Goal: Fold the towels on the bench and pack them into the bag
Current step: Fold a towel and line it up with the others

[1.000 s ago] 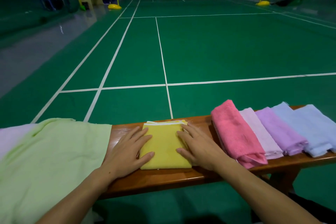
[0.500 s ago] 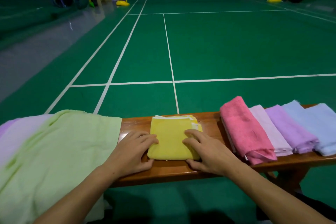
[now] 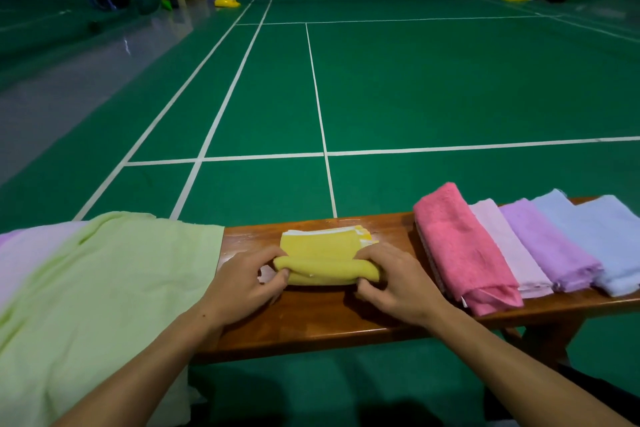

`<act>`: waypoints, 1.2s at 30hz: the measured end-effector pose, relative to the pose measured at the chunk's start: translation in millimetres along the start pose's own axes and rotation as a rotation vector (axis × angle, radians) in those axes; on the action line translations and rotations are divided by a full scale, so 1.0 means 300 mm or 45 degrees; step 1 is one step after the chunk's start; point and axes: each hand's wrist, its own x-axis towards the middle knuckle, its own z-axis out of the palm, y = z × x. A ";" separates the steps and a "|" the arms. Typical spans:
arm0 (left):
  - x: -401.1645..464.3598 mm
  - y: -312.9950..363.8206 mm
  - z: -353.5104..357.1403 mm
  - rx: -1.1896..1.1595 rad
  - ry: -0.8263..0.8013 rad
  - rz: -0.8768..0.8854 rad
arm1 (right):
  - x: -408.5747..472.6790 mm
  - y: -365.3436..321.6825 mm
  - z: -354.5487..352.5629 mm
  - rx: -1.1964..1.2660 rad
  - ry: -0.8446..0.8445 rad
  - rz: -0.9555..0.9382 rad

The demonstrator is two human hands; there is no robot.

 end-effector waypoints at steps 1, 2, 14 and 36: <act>0.000 0.005 -0.001 -0.041 0.009 -0.017 | 0.000 -0.006 -0.005 0.071 0.015 0.056; -0.001 0.011 -0.005 -0.080 0.017 -0.037 | 0.001 -0.009 -0.007 0.145 0.029 0.112; 0.017 0.070 0.003 -0.246 -0.174 -0.511 | 0.064 0.017 0.036 0.401 0.102 0.583; 0.031 0.081 0.074 0.516 -0.128 -0.176 | 0.061 -0.072 0.070 -0.368 -0.230 -0.018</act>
